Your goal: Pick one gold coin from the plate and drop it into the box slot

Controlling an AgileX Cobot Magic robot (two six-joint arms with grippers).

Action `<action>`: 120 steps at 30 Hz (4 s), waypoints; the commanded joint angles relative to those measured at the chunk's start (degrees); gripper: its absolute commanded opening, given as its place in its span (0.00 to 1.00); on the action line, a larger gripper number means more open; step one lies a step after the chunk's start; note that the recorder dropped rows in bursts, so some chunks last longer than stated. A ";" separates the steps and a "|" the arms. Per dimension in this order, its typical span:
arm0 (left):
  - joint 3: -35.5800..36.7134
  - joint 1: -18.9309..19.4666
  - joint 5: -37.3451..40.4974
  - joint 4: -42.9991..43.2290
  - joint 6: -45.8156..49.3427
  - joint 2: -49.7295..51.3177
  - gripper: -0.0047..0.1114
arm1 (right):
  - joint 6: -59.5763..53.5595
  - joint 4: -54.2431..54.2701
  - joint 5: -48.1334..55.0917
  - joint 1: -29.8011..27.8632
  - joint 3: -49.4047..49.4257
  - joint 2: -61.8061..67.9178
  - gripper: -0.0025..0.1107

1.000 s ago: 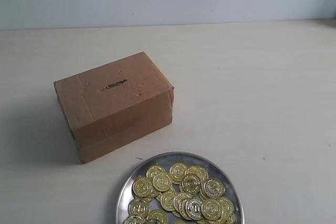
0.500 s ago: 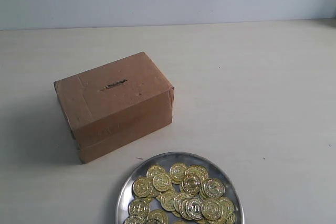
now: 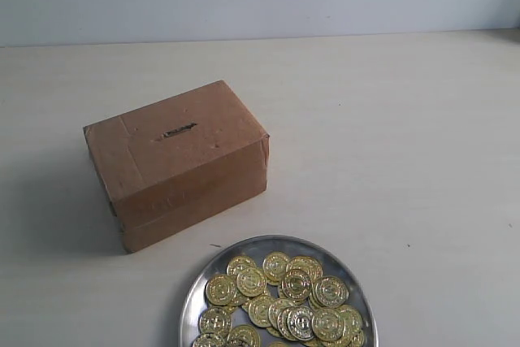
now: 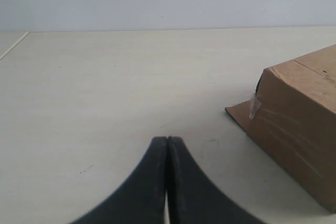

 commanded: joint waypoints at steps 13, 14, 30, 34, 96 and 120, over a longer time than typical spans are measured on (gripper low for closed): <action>0.21 0.17 -0.53 -0.62 0.00 -0.25 0.04 | -34.01 15.53 27.76 -0.15 -12.71 32.39 0.02; 0.21 0.17 -0.53 -0.62 0.00 -0.25 0.04 | -35.05 15.53 28.38 -0.15 -12.71 34.50 0.02; 0.21 0.17 -0.53 -0.62 0.00 -0.25 0.04 | -36.02 7.71 17.93 16.84 -14.01 60.58 0.02; 0.21 0.17 -0.53 -0.62 0.00 -0.25 0.04 | -36.02 3.74 17.51 22.35 -16.73 64.76 0.02; 0.21 0.17 -0.53 -0.62 0.00 -0.25 0.04 | -11.95 -14.99 6.47 55.42 -31.11 97.00 0.52; 0.21 0.17 -0.53 -0.62 0.00 -0.25 0.04 | -6.41 -17.00 6.35 55.42 -31.11 98.80 0.50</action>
